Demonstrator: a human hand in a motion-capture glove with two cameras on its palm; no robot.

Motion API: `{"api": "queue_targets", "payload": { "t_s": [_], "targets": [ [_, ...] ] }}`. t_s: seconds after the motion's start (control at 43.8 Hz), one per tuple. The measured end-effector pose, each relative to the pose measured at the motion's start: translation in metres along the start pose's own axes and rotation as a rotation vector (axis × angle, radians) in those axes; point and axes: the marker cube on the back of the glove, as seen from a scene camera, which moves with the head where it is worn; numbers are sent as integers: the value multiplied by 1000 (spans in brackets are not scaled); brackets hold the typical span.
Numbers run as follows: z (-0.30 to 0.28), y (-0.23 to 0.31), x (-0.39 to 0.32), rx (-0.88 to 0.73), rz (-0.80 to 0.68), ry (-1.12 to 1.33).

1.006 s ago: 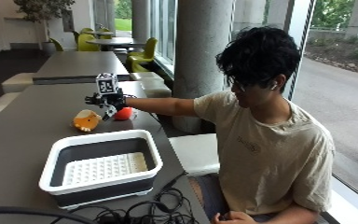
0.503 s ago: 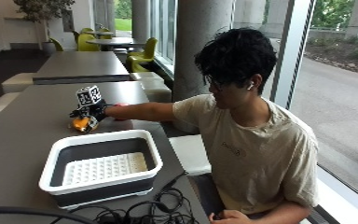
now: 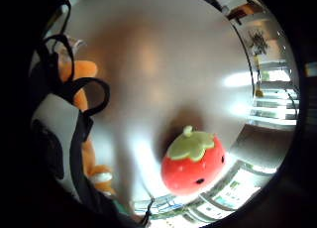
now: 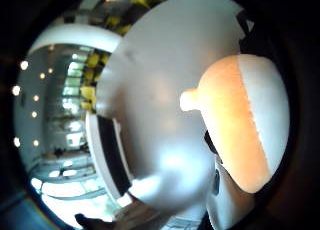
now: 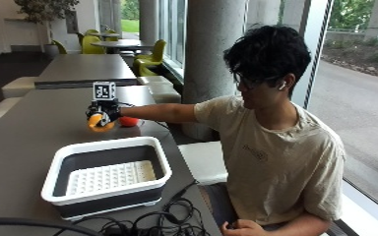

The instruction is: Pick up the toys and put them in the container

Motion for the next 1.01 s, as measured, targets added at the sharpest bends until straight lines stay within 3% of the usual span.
{"api": "queue_targets", "payload": {
  "t_s": [0.137, 0.251, 0.32, 0.434, 0.48, 0.571, 0.709, 0.891, 1.006],
  "targets": [
    [-32, 21, -26, 69, -151, -18],
    [-71, 49, -7, 124, -238, 12],
    [-94, 77, -38, 151, -213, -18],
    [-118, 103, -110, 172, -402, -45],
    [-122, 109, -133, 175, -419, -46],
    [-124, 119, -162, 173, -317, -23],
    [-118, 119, -223, 145, -588, -67],
    [-106, 125, -297, 100, -689, -36],
    [-99, 124, -322, 58, -671, -16]
  ]
}}
